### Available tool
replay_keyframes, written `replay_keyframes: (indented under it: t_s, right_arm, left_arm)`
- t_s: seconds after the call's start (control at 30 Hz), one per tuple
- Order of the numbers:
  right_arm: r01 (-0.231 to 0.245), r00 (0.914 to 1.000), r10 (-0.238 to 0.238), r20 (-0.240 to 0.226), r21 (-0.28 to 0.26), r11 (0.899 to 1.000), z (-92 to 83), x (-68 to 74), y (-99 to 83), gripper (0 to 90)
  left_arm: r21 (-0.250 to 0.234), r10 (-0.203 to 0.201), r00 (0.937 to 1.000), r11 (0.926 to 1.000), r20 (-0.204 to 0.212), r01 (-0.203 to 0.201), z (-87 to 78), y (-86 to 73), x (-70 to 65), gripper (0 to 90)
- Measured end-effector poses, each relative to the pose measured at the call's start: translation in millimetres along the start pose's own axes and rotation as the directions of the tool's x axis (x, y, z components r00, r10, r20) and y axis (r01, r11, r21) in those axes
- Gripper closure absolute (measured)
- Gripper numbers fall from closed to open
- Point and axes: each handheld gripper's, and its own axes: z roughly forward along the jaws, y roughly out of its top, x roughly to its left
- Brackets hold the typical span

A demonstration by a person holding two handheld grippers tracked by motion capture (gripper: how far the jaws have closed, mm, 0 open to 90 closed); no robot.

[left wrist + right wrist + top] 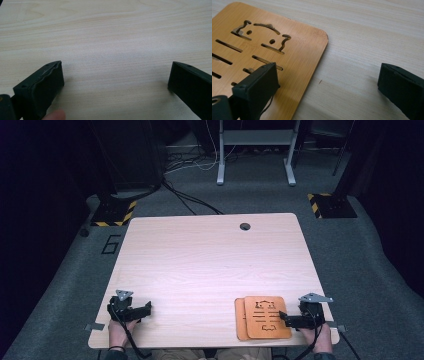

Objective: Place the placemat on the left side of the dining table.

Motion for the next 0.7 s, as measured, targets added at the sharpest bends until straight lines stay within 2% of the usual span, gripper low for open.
replay_keyframes:
  t_s: [0.4, 0.53, 0.6, 0.7]
  right_arm:
    - [0.004, 0.9998, -0.004, 0.021, -0.001, 1.0, 0.0, -0.8, -0.4, 2.5]
    - [0.003, 0.9998, -0.003, 0.018, -0.002, 1.0, 0.0, -0.8, -0.5, 2.5]
    - [0.003, 0.9998, -0.003, 0.017, -0.002, 1.0, 0.0, -0.9, -0.5, 2.5]
    - [0.001, 0.9999, -0.001, 0.017, -0.002, 1.0, -0.1, -0.8, -0.7, 2.5]
  left_arm:
    - [-0.004, 0.007, 1.0, 1.0, -0.006, -0.007, 0.0, -0.2, -0.7, 0.0]
    - [-0.005, 0.017, 0.9998, 0.9998, 0.011, -0.017, -0.3, 0.0, -4.0, 0.0]
    - [-0.003, 0.015, 0.9993, 0.9999, 0.035, -0.015, -1.0, 1.0, -7.5, 0.1]
    - [-0.017, 0.028, 0.997, 0.9995, 0.072, -0.027, -4.9, 7.4, -19.8, 0.1]
